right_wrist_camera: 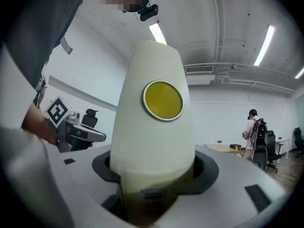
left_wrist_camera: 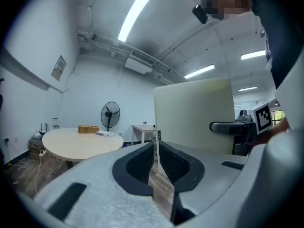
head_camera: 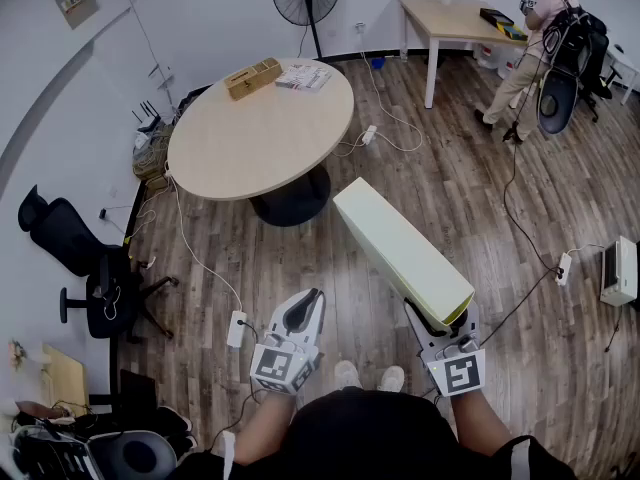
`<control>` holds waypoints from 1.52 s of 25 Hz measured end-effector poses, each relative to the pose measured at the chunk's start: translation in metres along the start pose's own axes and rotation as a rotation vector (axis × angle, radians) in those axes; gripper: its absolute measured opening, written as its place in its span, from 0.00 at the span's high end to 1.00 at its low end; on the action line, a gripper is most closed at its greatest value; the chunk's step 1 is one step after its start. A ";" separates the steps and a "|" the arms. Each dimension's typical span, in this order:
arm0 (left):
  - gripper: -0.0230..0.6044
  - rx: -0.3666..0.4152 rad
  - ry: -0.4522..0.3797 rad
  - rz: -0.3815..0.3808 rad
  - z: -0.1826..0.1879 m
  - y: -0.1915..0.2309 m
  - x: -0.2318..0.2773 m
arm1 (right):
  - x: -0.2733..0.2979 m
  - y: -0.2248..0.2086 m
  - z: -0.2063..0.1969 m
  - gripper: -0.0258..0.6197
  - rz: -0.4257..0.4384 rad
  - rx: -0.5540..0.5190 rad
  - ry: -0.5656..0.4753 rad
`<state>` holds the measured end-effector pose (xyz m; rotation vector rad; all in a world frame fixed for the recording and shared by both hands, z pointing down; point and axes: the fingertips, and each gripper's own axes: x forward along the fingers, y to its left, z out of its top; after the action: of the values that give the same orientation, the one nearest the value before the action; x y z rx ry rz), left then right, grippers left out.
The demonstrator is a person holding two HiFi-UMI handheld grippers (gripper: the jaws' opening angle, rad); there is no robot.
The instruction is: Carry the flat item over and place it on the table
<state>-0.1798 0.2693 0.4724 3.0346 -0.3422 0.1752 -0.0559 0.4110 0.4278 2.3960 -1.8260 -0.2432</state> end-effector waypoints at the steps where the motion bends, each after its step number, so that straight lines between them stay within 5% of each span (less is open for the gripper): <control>1: 0.91 0.000 -0.001 0.000 0.001 0.004 0.000 | 0.004 0.001 0.001 0.52 -0.002 -0.004 0.001; 24: 0.91 -0.041 0.001 -0.081 -0.004 0.068 0.003 | 0.057 0.016 0.007 0.51 -0.120 -0.012 0.014; 38: 0.91 -0.042 0.033 -0.052 0.000 0.109 0.117 | 0.144 -0.071 -0.015 0.51 -0.102 0.026 -0.007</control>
<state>-0.0915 0.1376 0.4940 2.9915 -0.2600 0.2114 0.0514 0.2910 0.4211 2.5128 -1.7219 -0.2390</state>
